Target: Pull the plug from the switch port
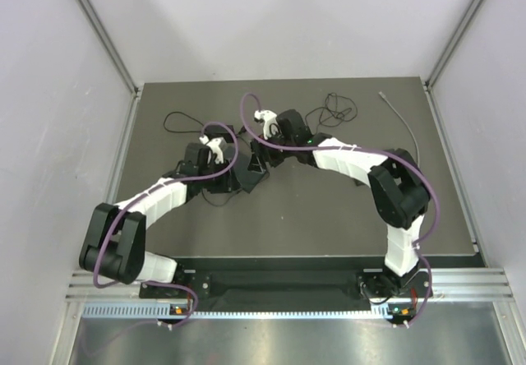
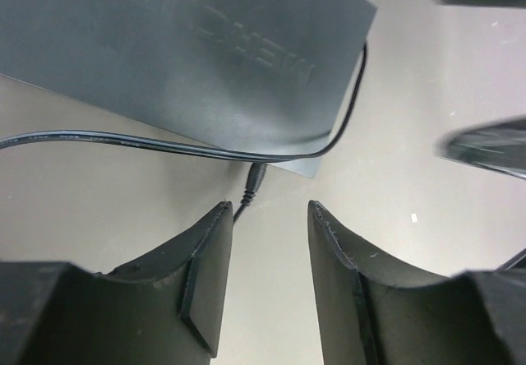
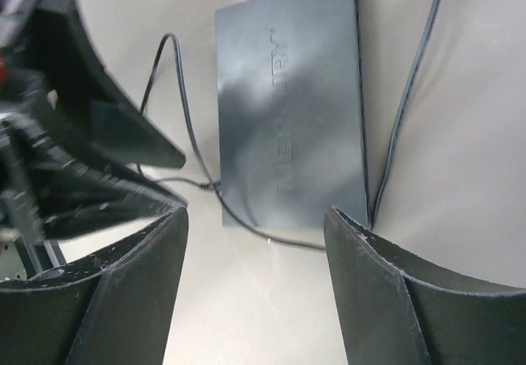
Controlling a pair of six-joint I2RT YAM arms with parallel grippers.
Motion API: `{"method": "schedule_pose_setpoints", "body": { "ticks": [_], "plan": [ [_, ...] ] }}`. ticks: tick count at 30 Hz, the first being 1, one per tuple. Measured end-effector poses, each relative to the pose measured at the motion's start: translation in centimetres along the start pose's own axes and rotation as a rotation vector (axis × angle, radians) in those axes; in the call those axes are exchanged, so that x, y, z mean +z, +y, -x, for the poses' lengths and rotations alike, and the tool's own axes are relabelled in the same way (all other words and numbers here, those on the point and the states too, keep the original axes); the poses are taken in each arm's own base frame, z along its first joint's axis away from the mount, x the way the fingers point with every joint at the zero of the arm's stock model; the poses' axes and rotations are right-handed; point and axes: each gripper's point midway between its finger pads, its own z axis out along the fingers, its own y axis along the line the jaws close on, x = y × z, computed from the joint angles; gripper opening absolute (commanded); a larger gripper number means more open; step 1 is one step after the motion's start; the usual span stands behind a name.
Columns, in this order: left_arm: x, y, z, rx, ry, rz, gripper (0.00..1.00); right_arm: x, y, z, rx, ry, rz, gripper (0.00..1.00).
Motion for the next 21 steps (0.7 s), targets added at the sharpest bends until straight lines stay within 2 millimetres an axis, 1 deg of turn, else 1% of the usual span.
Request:
{"method": "schedule_pose_setpoints", "body": {
  "ticks": [4,7,12,14,16,19,20,21],
  "plan": [
    [0.5,0.5,-0.9,0.015,0.027,0.008,0.5,-1.2,0.3,0.2,-0.011,-0.012,-0.012,0.67],
    [0.9,0.5,-1.4,0.027,0.048,0.003,0.52,-1.8,0.5,-0.1,-0.014,-0.016,-0.011,0.67],
    [2.0,0.9,-2.7,0.021,0.099,0.0,0.53,-1.9,0.5,-0.8,-0.01,-0.003,-0.011,0.66],
    [2.2,0.7,-2.5,0.025,0.093,-0.016,0.52,-1.8,0.4,-1.2,-0.007,0.004,-0.012,0.66],
    [2.3,0.6,-2.5,0.028,0.091,-0.024,0.49,-1.8,0.3,-1.5,-0.005,0.01,-0.014,0.67],
    [2.6,0.4,-2.4,0.03,0.085,-0.034,0.4,-1.9,0.3,-1.7,-0.004,0.013,-0.014,0.66],
    [2.7,0.3,-2.4,0.032,0.083,-0.038,0.34,-1.9,0.3,-1.6,-0.004,0.011,-0.013,0.66],
    [2.7,0.1,-2.5,0.03,0.082,-0.042,0.32,-1.9,0.4,-1.6,-0.005,0.011,-0.013,0.66]
  ]
}}
